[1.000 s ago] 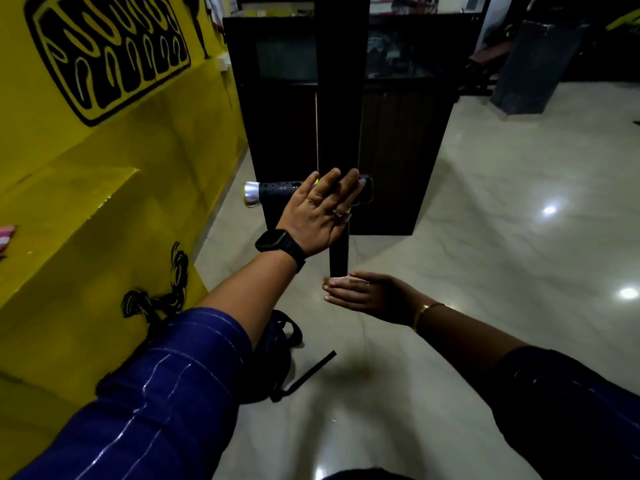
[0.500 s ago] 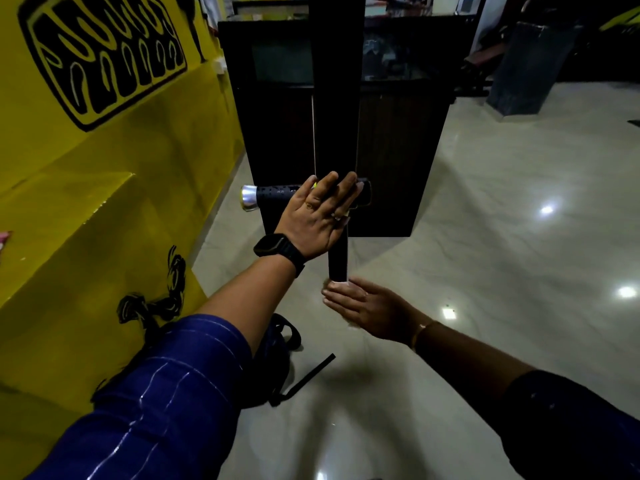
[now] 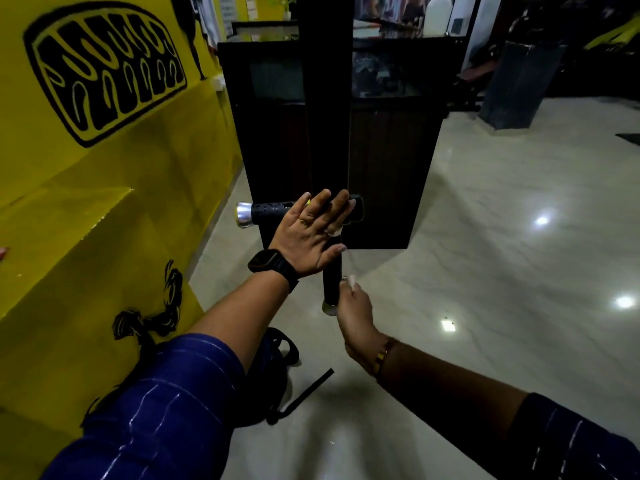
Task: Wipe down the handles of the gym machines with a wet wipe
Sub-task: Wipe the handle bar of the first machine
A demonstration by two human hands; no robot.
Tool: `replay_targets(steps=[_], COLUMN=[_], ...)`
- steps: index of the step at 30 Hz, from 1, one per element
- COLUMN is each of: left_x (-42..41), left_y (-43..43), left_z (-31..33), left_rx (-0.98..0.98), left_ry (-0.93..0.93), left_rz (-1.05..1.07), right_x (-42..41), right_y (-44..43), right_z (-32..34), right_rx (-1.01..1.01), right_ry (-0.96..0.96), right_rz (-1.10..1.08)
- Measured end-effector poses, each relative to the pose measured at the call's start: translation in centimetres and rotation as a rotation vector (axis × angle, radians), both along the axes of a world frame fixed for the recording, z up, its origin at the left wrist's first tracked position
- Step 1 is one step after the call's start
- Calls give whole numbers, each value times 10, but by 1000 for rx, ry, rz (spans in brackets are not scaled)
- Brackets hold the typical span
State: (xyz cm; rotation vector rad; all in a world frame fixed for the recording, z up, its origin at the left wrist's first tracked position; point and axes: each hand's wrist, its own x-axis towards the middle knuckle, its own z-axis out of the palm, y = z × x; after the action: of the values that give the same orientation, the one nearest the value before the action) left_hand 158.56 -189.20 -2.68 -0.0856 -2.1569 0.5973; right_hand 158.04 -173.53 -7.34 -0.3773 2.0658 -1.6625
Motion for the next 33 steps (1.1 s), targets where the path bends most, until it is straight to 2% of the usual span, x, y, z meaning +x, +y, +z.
replay_targets(steps=[5,9,11,13,15,18,21,24,26,28,31,33], left_x=[1,2,3,4,7,10,9,9,10,11,10,10], left_y=[0,-1,0,1,0,-2,0,0,-1,-1,-1,-1], left_z=[0,-1,0,3,6,6,7,8,9,8,6,6], left_rx=[6,-7,-11,-15,-8,-10,-5,0,2,7,4,14], left_ry=[-22,-23,-1,1,-31,-78,-69,-63,-74,-81,-79,-75], left_rz=[21,24,-5,-22,-14,-6,-14,-24,-18,-7,-3,-14], right_x=[-20,-30,-24,-23,-34,-53,-75,-104,-114,-117,-107,-96], right_y=[-25,-21,-12,0,12,28,40,38,32,28,24,24], right_z=[53,55,35,1,-37,-71,-74,-50,-31,-18,-13,-26], right_rx=[-182,-276,-250,-198,-52,124,220,285,298,281,203,180], right_ry=[-42,177,392,664,987,1466,1816,2092,2200,2229,2144,2119], right_rz=[-74,3,64,215,366,482,609,709,752,710,572,630])
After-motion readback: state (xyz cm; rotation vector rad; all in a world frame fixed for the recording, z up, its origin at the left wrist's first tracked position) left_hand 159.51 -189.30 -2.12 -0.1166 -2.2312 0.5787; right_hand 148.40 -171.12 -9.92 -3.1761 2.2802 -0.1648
